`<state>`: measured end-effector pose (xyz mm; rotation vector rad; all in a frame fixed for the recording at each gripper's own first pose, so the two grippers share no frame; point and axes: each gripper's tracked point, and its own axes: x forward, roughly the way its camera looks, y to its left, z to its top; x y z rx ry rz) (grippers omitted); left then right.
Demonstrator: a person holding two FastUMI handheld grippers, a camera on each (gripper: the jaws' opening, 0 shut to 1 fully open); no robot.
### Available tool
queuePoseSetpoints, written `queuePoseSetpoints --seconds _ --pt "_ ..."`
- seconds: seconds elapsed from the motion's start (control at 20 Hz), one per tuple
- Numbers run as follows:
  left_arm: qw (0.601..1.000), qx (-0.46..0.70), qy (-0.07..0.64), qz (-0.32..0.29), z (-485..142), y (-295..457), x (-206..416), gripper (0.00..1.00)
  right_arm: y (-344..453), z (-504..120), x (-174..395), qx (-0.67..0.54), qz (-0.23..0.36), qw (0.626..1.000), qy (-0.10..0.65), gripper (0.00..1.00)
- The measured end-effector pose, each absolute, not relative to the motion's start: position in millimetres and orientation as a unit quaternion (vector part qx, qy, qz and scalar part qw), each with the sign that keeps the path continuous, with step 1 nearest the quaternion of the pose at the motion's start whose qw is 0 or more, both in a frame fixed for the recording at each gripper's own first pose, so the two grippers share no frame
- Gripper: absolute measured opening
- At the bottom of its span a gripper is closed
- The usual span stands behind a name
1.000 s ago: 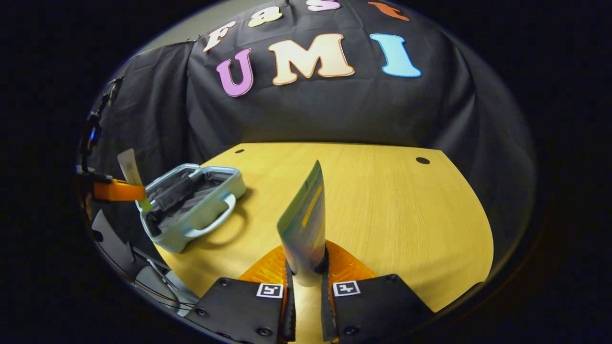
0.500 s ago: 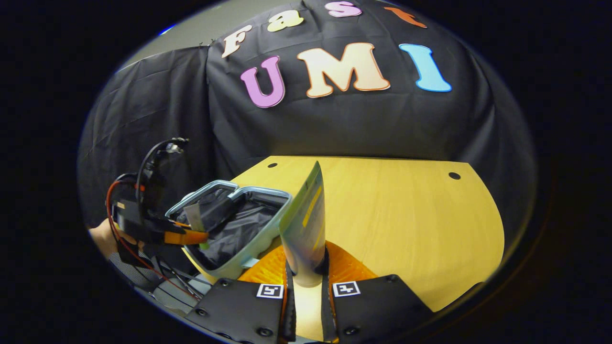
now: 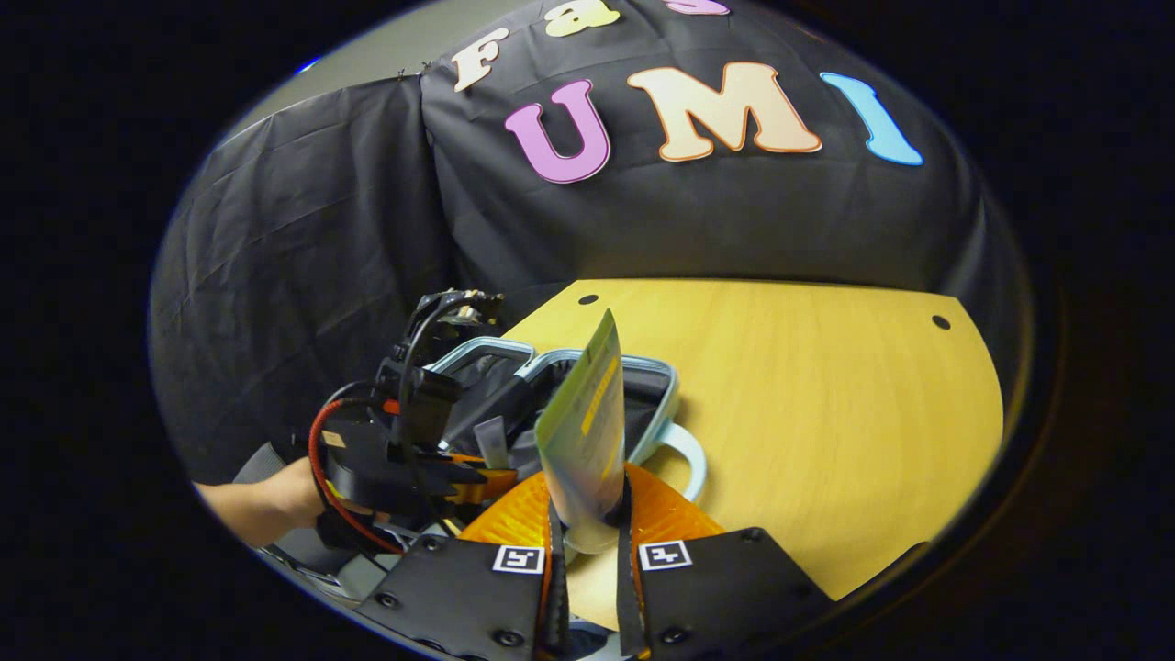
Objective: First open the suitcase, pack the skin care products into it, and then close the suitcase.
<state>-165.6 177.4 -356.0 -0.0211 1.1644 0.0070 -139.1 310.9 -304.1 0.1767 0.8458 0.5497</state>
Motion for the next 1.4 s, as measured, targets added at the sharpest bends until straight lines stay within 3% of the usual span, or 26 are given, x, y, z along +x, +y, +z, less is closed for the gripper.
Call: queuePoseSetpoints --seconds 0.15,0.3,0.35,0.4,0.6,0.85,1.0,1.05,1.25,1.4 --pt "0.848 -0.02 0.529 -0.019 -354 182 -148 0.23 335 -316 -145 0.087 0.26 0.863 0.424 0.23" --pt "0.866 -0.019 0.497 -0.05 -336 180 -127 0.64 357 -328 -152 0.09 0.26 0.85 0.449 0.19" --pt "0.874 -0.019 0.483 -0.059 -324 180 -122 0.78 364 -334 -154 0.092 0.259 0.845 0.458 0.23" --pt "0.879 -0.019 0.471 -0.066 -316 182 -117 0.77 369 -338 -158 0.093 0.257 0.84 0.469 0.19" --pt "0.891 -0.028 0.449 -0.062 -294 207 -108 0.74 381 -373 -167 0.08 0.242 0.82 0.513 0.23" --pt "0.897 -0.043 0.439 -0.006 -284 267 -108 0.75 384 -389 -166 0.055 0.228 0.818 0.526 0.23" --pt "0.9 -0.051 0.431 0.031 -279 309 -107 0.75 389 -381 -153 0.072 0.226 0.828 0.509 0.31" --pt "0.9 -0.052 0.43 0.046 -277 327 -110 0.77 393 -378 -142 0.079 0.227 0.836 0.493 0.55" --pt "0.902 -0.044 0.415 0.114 -266 411 -105 0.75 397 -348 -112 0.082 0.229 0.869 0.432 0.98" --pt "0.899 -0.047 0.401 0.17 -262 474 -104 0.8 388 -324 -94 0.073 0.221 0.891 0.389 0.98"
